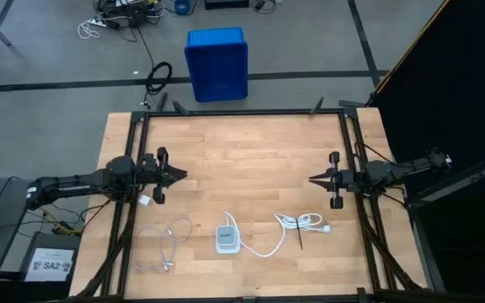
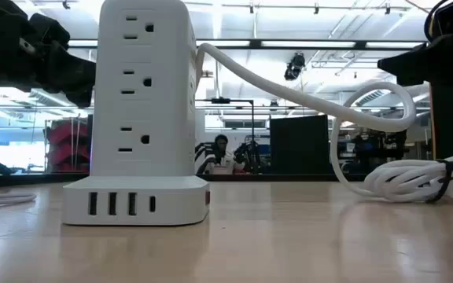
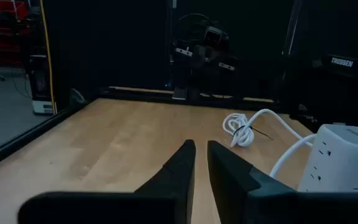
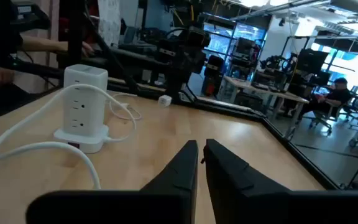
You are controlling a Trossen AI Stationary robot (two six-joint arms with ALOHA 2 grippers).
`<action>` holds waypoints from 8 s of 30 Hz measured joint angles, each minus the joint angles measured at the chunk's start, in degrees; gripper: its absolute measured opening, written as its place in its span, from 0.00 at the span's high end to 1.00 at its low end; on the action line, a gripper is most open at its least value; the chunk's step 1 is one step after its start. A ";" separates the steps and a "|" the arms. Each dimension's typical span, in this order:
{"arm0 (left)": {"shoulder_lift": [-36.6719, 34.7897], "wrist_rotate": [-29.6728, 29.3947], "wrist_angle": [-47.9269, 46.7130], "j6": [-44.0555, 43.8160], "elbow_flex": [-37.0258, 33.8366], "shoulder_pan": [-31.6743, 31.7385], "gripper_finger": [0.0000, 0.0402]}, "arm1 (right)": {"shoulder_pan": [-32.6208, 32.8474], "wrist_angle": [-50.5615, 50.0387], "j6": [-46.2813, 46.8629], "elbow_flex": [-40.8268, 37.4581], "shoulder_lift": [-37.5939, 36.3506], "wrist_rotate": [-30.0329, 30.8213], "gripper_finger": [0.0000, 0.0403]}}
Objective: Insert USB
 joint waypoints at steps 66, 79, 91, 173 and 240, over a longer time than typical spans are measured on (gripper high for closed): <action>0.00 -0.02 0.02 0.00 0.00 0.02 0.92 | 0.00 0.00 0.00 -0.02 0.00 0.00 0.99; -0.07 -2.60 3.37 -4.84 0.11 0.02 0.92 | 0.00 0.00 0.00 -0.02 0.00 -0.02 0.99; 8.74 -21.70 -26.59 -3.84 23.61 -0.07 0.92 | 0.00 0.02 0.00 0.00 0.00 -0.02 0.99; 83.64 -12.19 -74.47 -10.31 53.04 -29.07 1.00 | 0.00 0.50 0.00 0.00 0.00 -0.02 0.98; 68.93 -23.40 -75.47 -22.87 50.05 -25.10 0.87 | 0.00 1.02 -0.01 0.02 -0.04 -0.01 0.99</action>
